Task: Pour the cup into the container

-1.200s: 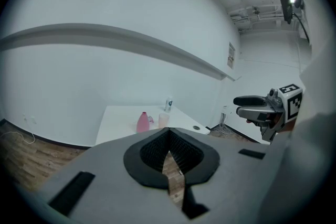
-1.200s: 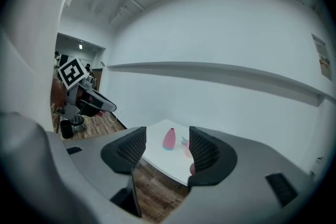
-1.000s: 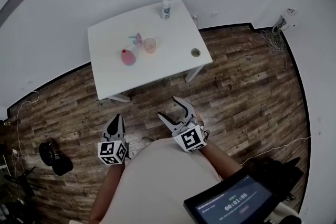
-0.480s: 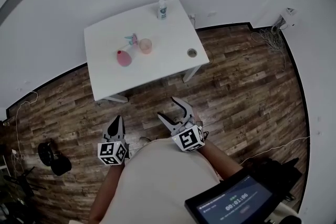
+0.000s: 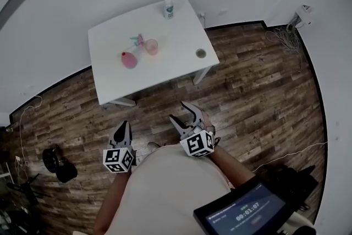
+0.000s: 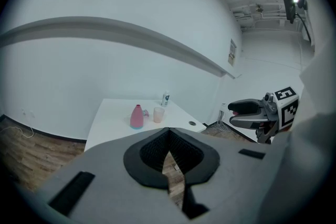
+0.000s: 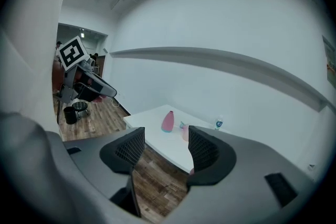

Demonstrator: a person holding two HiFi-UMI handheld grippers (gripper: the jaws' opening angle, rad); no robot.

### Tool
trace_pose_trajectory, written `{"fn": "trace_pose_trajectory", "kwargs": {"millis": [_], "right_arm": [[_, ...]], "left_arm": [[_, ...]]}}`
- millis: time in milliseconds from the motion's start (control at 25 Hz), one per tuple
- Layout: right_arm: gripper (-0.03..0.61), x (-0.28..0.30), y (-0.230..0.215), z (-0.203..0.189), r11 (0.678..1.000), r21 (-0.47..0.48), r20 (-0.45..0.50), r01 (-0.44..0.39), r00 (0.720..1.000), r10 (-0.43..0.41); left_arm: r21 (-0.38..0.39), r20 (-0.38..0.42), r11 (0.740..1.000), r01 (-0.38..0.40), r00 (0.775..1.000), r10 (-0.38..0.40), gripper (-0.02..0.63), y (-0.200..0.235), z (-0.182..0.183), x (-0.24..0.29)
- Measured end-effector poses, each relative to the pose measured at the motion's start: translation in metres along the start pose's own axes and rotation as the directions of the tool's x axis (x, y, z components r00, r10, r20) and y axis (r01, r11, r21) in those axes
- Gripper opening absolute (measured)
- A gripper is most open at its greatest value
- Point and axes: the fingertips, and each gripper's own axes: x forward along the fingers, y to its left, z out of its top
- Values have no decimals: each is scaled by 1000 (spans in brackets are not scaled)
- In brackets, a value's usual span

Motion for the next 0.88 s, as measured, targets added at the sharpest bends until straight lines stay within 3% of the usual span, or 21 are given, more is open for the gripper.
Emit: {"fn": "trace_pose_trajectory", "kwargs": {"millis": [880], "right_arm": [[215,-28,-3,-12,999,-20,-13,51,999,-51]], "left_arm": [[7,-45,998,54,998,-54,9,-39,-24,-3]]}}
